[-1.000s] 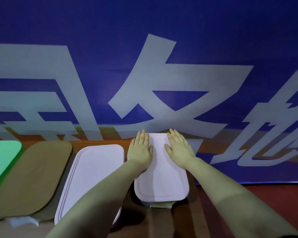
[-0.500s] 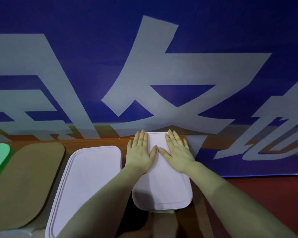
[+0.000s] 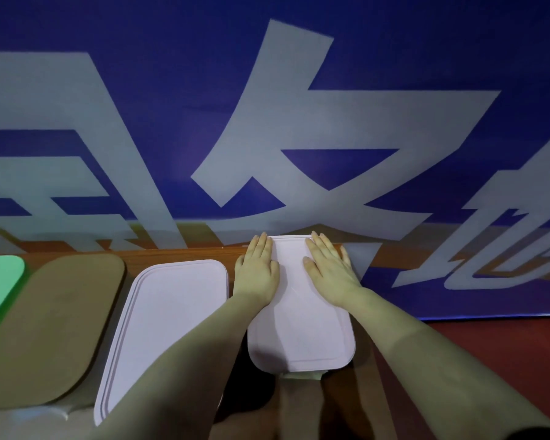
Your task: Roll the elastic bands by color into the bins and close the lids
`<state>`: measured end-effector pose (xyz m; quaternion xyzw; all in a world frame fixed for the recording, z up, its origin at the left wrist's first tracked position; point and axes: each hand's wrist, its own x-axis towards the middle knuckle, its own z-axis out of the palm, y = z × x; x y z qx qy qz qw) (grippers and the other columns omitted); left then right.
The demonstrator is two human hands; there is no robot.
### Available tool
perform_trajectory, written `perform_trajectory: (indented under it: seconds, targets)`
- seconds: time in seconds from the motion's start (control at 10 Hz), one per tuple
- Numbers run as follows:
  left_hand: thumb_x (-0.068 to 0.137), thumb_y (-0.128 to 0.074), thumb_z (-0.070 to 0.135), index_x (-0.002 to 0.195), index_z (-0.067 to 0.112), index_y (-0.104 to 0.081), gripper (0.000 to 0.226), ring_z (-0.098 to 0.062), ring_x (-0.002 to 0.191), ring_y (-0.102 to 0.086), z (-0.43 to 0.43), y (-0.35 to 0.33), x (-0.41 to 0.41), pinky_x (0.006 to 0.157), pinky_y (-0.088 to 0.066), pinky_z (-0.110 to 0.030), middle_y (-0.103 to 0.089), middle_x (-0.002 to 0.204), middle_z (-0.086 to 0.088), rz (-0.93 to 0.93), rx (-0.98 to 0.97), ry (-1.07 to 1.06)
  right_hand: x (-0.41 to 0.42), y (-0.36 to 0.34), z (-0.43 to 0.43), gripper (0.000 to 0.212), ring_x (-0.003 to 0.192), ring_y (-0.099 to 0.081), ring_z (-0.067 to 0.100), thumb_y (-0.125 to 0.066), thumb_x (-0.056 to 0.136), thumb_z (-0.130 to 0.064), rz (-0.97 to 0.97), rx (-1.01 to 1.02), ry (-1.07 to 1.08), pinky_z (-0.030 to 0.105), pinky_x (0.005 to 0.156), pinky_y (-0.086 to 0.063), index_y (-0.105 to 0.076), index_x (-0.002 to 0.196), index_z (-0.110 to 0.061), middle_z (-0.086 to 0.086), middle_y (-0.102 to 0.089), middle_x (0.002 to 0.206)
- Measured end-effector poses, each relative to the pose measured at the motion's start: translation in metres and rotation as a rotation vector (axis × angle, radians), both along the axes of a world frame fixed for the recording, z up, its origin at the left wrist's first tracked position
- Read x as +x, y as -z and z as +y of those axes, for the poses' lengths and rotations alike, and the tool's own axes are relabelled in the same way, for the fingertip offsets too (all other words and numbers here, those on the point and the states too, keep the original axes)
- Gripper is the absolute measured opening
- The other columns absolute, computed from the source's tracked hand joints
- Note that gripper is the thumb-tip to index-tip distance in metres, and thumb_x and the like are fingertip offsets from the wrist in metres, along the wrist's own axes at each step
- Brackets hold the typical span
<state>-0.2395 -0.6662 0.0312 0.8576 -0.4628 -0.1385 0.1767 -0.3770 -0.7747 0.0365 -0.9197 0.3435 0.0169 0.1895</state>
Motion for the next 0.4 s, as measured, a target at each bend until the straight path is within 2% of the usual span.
perform_trajectory:
  seconds: [0.1,0.2,0.4]
  targets:
    - [0.102,-0.024,0.024,0.152,0.016,-0.015,0.052,-0.015,0.149,-0.001,0.002,-0.006,-0.001,0.12,-0.004,-0.036,-0.006,0.161,0.002,-0.055,0.003,0.001,-0.001,-0.005,0.004,0.054,0.147,0.012,0.01,-0.013,0.103,-0.039,0.032,-0.085,-0.013,0.047,0.118,0.012,-0.003,0.153,-0.02,-0.004,0.007,0.161]
    - [0.102,-0.024,0.027,0.152,0.016,-0.017,0.051,-0.016,0.149,-0.001,0.006,-0.018,-0.001,0.119,-0.002,-0.038,-0.008,0.161,0.001,-0.108,0.021,0.038,-0.002,-0.016,0.008,0.055,0.147,0.011,0.012,-0.013,0.103,-0.041,0.043,-0.095,0.01,0.047,0.117,0.013,-0.005,0.153,-0.019,-0.003,0.006,0.161]
    - [0.103,-0.025,0.034,0.152,0.019,-0.015,0.052,-0.019,0.149,-0.003,0.01,-0.044,0.003,0.119,-0.004,-0.042,-0.009,0.161,0.0,-0.136,0.085,0.049,-0.002,-0.041,0.017,0.055,0.148,0.008,0.016,-0.015,0.103,-0.043,0.076,-0.033,0.036,0.048,0.118,0.009,-0.007,0.153,-0.021,-0.001,0.005,0.161]
